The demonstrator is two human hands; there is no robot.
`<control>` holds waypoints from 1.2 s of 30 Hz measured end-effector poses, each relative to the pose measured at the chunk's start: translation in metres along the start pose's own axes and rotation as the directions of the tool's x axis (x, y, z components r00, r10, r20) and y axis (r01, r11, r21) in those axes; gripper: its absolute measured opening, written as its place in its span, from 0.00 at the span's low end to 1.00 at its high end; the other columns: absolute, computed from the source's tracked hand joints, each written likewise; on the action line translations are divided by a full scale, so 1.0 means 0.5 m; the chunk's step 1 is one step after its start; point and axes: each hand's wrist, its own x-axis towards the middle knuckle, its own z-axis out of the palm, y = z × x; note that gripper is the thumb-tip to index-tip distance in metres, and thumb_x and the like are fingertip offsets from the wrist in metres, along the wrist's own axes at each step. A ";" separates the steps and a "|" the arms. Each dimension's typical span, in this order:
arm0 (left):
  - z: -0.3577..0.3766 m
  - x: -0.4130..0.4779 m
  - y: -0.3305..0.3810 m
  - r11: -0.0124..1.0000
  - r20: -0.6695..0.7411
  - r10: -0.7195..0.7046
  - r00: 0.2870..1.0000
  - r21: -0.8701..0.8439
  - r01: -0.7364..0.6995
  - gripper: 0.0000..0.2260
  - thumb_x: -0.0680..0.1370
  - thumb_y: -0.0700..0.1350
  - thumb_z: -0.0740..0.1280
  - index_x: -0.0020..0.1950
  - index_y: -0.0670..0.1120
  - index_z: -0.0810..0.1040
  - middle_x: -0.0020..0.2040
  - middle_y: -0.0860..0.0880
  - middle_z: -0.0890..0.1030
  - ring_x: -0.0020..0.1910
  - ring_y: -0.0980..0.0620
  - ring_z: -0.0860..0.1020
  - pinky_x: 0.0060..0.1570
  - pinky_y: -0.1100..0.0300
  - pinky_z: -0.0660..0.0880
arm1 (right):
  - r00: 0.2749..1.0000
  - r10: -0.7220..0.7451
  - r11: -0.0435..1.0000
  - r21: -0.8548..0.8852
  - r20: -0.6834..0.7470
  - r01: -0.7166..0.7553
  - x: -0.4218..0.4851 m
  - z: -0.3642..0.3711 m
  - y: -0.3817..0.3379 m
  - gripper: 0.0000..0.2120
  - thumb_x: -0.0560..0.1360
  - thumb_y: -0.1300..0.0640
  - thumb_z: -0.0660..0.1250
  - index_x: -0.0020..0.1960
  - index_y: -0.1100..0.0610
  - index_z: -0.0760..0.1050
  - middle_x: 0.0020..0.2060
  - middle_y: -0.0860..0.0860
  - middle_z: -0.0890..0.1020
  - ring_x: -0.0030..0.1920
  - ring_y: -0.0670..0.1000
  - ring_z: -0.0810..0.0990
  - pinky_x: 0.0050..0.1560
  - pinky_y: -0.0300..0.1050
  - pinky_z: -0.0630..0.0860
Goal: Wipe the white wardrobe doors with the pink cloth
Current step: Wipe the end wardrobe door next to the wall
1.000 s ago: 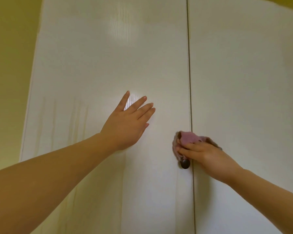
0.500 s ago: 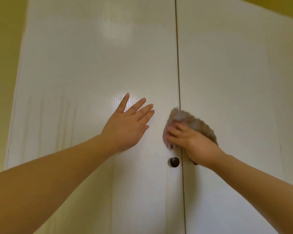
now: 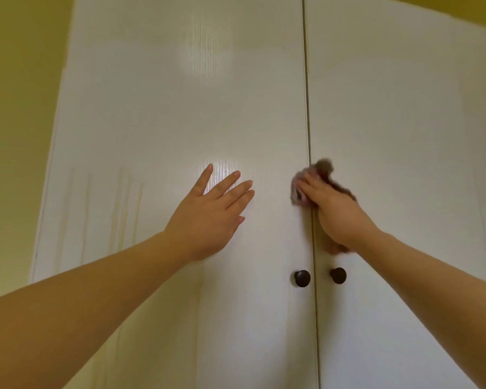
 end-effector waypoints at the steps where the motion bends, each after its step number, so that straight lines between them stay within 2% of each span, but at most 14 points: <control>1: -0.003 0.004 0.000 1.000 0.010 -0.011 1.000 0.006 0.010 0.23 0.79 0.49 0.51 0.66 0.41 0.76 0.65 0.45 0.77 0.65 0.43 0.73 0.68 0.38 0.59 | 0.997 0.068 0.996 0.051 -0.036 -0.067 0.023 -0.004 -0.017 0.27 0.78 0.71 0.51 0.74 0.56 0.57 0.75 0.49 0.54 0.75 0.49 0.48 0.65 0.27 0.38; 4: -0.014 0.010 0.000 0.999 0.026 -0.040 0.999 -0.001 0.040 0.23 0.79 0.49 0.51 0.66 0.41 0.76 0.65 0.44 0.76 0.66 0.43 0.73 0.68 0.38 0.59 | 0.995 0.097 0.994 0.047 0.003 -0.097 -0.006 0.020 -0.056 0.27 0.77 0.73 0.51 0.74 0.58 0.57 0.75 0.51 0.54 0.75 0.49 0.48 0.68 0.32 0.40; 8: -0.026 -0.020 -0.017 1.000 0.037 -0.011 0.999 0.006 0.011 0.22 0.79 0.48 0.51 0.67 0.41 0.74 0.66 0.45 0.76 0.67 0.43 0.72 0.68 0.38 0.60 | 0.998 -0.010 0.997 0.080 0.067 0.004 -0.091 0.050 -0.090 0.26 0.77 0.71 0.53 0.73 0.56 0.58 0.71 0.43 0.54 0.74 0.48 0.54 0.60 0.18 0.37; 14: -0.062 -0.048 -0.069 0.989 0.035 -0.145 0.989 -0.019 0.146 0.23 0.82 0.48 0.47 0.67 0.41 0.74 0.66 0.45 0.75 0.67 0.43 0.72 0.66 0.41 0.56 | 0.996 0.087 0.985 0.146 0.004 -0.087 0.077 0.025 -0.173 0.23 0.77 0.71 0.52 0.70 0.59 0.66 0.73 0.52 0.63 0.72 0.51 0.58 0.55 0.20 0.41; 17: -0.072 -0.086 -0.091 0.976 0.049 -0.214 0.976 -0.017 0.215 0.22 0.79 0.47 0.51 0.66 0.41 0.75 0.65 0.44 0.76 0.67 0.42 0.72 0.67 0.41 0.56 | 0.996 -0.045 0.978 0.209 0.073 0.028 0.047 0.089 -0.234 0.25 0.77 0.72 0.53 0.72 0.60 0.62 0.73 0.48 0.56 0.74 0.48 0.50 0.59 0.19 0.35; 19: -0.081 -0.118 -0.110 0.968 0.124 -0.252 0.960 0.025 0.251 0.23 0.78 0.48 0.51 0.67 0.41 0.74 0.66 0.44 0.75 0.68 0.42 0.71 0.69 0.40 0.58 | 0.984 -0.164 0.960 0.238 0.066 0.145 0.020 0.118 -0.245 0.25 0.76 0.73 0.54 0.71 0.58 0.63 0.68 0.43 0.56 0.73 0.46 0.54 0.61 0.18 0.41; 21: -0.098 -0.137 -0.116 0.959 0.295 -0.281 0.913 0.059 0.277 0.26 0.80 0.51 0.46 0.74 0.42 0.64 0.73 0.45 0.67 0.73 0.44 0.63 0.70 0.40 0.52 | 0.982 -0.186 0.951 0.258 0.033 0.171 0.051 0.102 -0.240 0.25 0.76 0.73 0.54 0.70 0.57 0.66 0.69 0.45 0.62 0.73 0.49 0.59 0.66 0.25 0.47; 22: -0.102 -0.140 -0.117 0.957 0.376 -0.286 0.881 0.066 0.283 0.27 0.81 0.54 0.43 0.77 0.43 0.54 0.77 0.46 0.57 0.76 0.46 0.53 0.71 0.42 0.44 | 0.989 -0.148 0.959 0.243 0.006 0.142 0.082 0.091 -0.235 0.25 0.76 0.73 0.54 0.70 0.57 0.66 0.71 0.47 0.63 0.73 0.51 0.59 0.67 0.28 0.48; 25: -0.095 -0.142 -0.109 0.948 0.511 -0.306 0.803 0.089 0.305 0.31 0.80 0.61 0.40 0.75 0.46 0.32 0.77 0.50 0.34 0.75 0.51 0.33 0.69 0.45 0.30 | 0.995 0.019 0.977 0.213 -0.093 0.002 0.173 0.070 -0.244 0.25 0.76 0.71 0.52 0.71 0.57 0.65 0.73 0.50 0.61 0.75 0.51 0.52 0.66 0.31 0.44; 26: -0.093 -0.141 -0.104 0.947 0.515 -0.312 0.799 0.100 0.305 0.32 0.79 0.63 0.40 0.74 0.46 0.30 0.76 0.49 0.33 0.74 0.51 0.31 0.69 0.44 0.29 | 0.995 0.016 0.982 0.189 -0.097 0.003 0.173 0.078 -0.258 0.25 0.76 0.72 0.53 0.71 0.58 0.64 0.74 0.51 0.60 0.75 0.50 0.50 0.66 0.30 0.43; 29: -0.086 -0.144 -0.106 0.948 0.478 -0.311 0.822 0.100 0.301 0.34 0.78 0.64 0.40 0.73 0.45 0.30 0.76 0.48 0.33 0.73 0.52 0.31 0.68 0.44 0.29 | 0.970 -0.243 0.956 0.172 0.005 0.238 0.085 0.146 -0.271 0.24 0.75 0.67 0.55 0.70 0.60 0.65 0.70 0.51 0.61 0.71 0.52 0.56 0.66 0.24 0.42; 32: -0.085 -0.147 -0.107 0.956 0.493 -0.289 0.820 0.112 0.270 0.36 0.78 0.66 0.42 0.75 0.45 0.31 0.76 0.48 0.33 0.74 0.50 0.32 0.68 0.43 0.29 | 0.920 -0.373 0.922 0.163 0.119 0.352 0.046 0.135 -0.252 0.23 0.75 0.60 0.53 0.70 0.52 0.64 0.68 0.43 0.63 0.70 0.50 0.65 0.68 0.35 0.57; 34: -0.084 -0.146 -0.109 0.956 0.499 -0.287 0.818 0.099 0.276 0.38 0.78 0.67 0.43 0.74 0.45 0.30 0.75 0.49 0.31 0.73 0.51 0.30 0.68 0.43 0.29 | 0.956 -0.285 0.950 0.150 0.071 0.273 0.110 0.107 -0.245 0.23 0.76 0.63 0.53 0.69 0.53 0.68 0.69 0.47 0.67 0.70 0.51 0.66 0.67 0.36 0.57; 36: -0.085 -0.146 -0.106 0.952 0.505 -0.295 0.811 0.083 0.294 0.38 0.77 0.68 0.44 0.71 0.45 0.27 0.71 0.50 0.27 0.71 0.52 0.27 0.68 0.43 0.28 | 0.991 -0.112 0.985 0.120 -0.066 0.120 0.164 0.096 -0.253 0.24 0.77 0.69 0.53 0.71 0.55 0.65 0.72 0.50 0.63 0.74 0.51 0.56 0.66 0.30 0.44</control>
